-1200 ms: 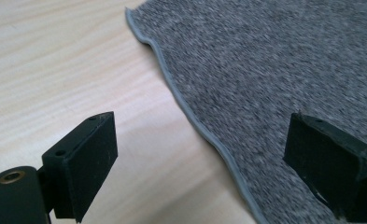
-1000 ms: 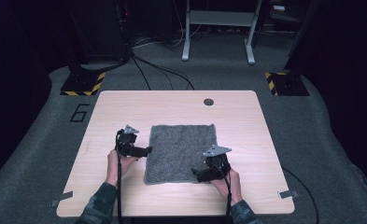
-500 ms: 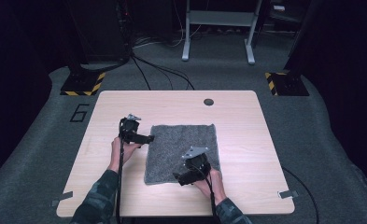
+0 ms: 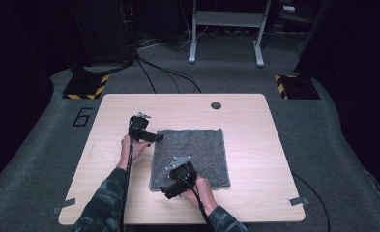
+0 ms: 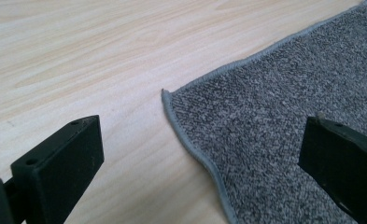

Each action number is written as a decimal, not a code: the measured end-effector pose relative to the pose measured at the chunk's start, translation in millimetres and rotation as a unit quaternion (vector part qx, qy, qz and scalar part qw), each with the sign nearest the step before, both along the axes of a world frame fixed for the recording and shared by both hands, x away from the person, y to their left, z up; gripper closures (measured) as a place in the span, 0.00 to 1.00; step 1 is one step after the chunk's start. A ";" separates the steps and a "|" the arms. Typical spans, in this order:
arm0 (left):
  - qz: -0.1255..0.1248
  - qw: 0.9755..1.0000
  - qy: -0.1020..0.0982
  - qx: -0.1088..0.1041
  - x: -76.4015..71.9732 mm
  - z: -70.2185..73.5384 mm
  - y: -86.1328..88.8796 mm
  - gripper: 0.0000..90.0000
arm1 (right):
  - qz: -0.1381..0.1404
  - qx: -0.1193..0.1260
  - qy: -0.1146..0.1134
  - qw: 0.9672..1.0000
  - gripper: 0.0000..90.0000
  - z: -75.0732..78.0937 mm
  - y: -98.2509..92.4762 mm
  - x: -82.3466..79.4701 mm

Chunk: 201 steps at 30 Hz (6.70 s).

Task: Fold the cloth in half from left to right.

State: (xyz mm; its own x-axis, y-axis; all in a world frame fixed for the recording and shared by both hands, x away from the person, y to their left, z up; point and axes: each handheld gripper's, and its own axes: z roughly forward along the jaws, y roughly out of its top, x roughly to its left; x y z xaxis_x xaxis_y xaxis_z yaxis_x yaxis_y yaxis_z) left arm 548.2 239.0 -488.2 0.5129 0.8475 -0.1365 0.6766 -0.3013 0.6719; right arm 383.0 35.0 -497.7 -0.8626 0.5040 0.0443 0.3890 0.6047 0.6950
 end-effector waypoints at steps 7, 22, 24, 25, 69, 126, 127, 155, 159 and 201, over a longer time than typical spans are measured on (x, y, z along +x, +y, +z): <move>0.004 1.000 -0.006 0.011 11.5 -5.2 -3.6 0.18 | 0.014 -0.005 -0.009 1.000 0.18 0.2 19.2 -4.3; -0.009 0.999 -0.013 0.047 21.2 -17.4 -11.3 0.52 | 0.033 -0.029 -0.018 0.999 0.62 -14.4 53.8 -14.6; -0.006 0.998 -0.018 0.056 21.5 -18.3 -13.8 0.57 | 0.035 -0.030 -0.017 0.999 0.64 -14.9 54.1 -14.5; -0.010 0.998 -0.021 0.054 21.7 -18.7 -14.5 0.60 | 0.034 -0.031 -0.014 0.999 0.67 -15.8 54.1 -14.2; -0.009 0.997 -0.025 0.073 21.9 32.3 -14.2 0.98 | 0.015 0.050 -0.056 0.997 0.96 22.6 34.5 -25.1; -0.033 0.990 -0.006 0.139 42.3 95.7 -71.6 0.96 | -0.040 0.104 -0.084 0.990 0.96 61.3 -24.6 -31.5; -0.035 0.990 -0.005 0.138 43.4 91.8 -78.5 0.96 | -0.042 0.101 -0.083 0.991 0.96 59.3 -27.9 -31.6; -0.043 0.987 0.024 0.153 66.6 46.5 -140.0 0.92 | -0.099 0.072 -0.046 0.991 0.95 16.4 -69.5 -23.0; -0.051 0.986 0.027 0.156 68.6 43.0 -149.3 0.92 | -0.111 0.067 -0.046 0.990 0.95 13.9 -75.7 -24.7; 0.013 0.992 0.030 0.125 37.2 14.6 -73.1 0.25 | -0.203 -0.001 -0.020 0.979 0.32 -12.9 -131.0 4.1</move>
